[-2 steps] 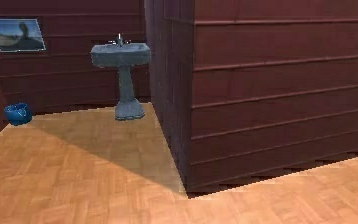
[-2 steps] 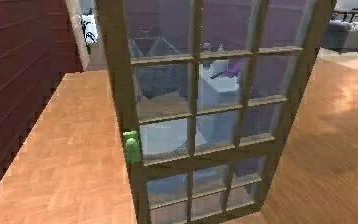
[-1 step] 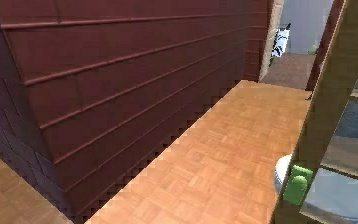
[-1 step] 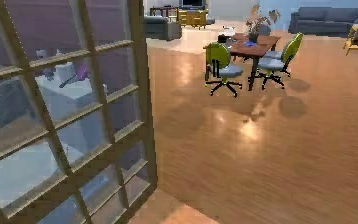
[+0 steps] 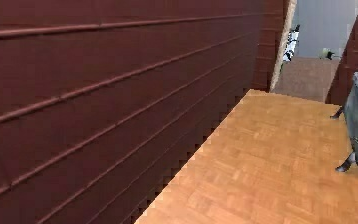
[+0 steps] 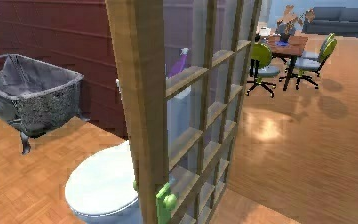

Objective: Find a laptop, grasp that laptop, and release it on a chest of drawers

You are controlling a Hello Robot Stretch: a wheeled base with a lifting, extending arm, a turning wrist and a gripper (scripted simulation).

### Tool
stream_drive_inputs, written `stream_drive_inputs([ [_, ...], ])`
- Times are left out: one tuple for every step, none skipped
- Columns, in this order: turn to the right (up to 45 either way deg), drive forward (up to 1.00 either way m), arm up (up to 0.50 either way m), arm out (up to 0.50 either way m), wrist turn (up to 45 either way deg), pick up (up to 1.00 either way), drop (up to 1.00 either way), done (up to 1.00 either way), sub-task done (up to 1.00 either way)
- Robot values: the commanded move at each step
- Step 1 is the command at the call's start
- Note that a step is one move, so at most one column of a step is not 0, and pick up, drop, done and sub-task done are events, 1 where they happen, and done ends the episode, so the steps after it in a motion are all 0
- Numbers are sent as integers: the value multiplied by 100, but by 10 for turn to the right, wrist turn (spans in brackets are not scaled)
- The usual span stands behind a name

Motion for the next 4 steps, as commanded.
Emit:
stream_drive_inputs([
  [240,0,0,0,0,0,0,0,0],
  [0,100,0,0,0,0,0,0,0],
  [90,0,0,0,0,0,0,0,0],
  [0,30,0,0,0,0,0,0,0],
])
